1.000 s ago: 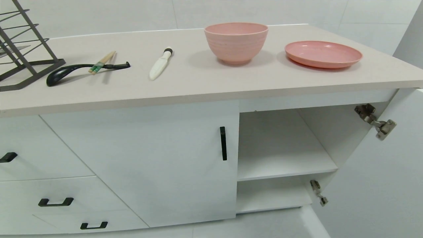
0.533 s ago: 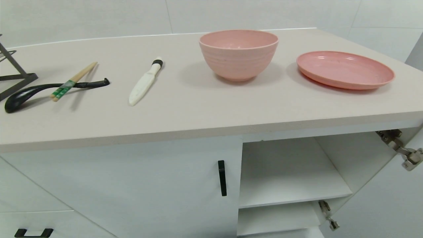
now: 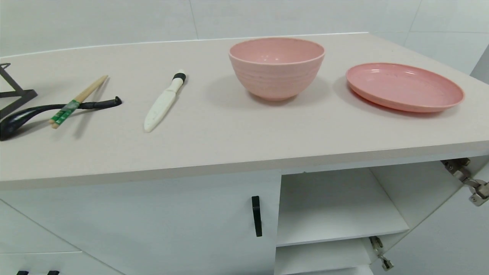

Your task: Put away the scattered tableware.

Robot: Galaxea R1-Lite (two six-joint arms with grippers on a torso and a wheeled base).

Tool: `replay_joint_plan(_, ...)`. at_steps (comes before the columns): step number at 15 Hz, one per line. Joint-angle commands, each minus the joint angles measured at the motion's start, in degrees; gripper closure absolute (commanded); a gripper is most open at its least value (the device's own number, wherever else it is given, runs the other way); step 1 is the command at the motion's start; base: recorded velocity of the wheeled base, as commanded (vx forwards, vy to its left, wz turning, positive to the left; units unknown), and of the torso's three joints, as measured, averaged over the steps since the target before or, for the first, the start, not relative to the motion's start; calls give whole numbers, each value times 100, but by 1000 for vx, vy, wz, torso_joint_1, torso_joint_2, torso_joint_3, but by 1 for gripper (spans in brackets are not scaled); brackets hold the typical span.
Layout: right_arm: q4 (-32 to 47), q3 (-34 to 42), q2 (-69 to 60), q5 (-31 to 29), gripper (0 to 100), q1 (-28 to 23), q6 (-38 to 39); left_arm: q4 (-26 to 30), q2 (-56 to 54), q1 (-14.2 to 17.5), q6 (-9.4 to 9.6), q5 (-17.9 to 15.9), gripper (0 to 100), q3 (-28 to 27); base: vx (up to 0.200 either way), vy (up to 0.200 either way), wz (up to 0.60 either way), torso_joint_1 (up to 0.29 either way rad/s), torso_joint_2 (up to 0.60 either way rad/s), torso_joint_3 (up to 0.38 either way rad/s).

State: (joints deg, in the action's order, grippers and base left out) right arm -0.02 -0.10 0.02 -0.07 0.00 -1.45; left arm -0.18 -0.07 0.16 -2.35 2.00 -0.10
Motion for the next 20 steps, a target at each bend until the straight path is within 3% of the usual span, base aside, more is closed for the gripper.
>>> replay_joint_plan(1,2,1,-2,-1,0,0,-4,1,7,11,-2,2,0,1,0,0,0,232,-32,-110)
replay_joint_plan(14,2,1,-2,-1,0,0,-4,1,7,2,7,2,0,1,0,0,0,201,-478,-209)
replay_joint_plan(20,2,1,-2,-1,0,0,-13,1,7,2,24,-7,0,1,0,0,0,341,-494,-238)
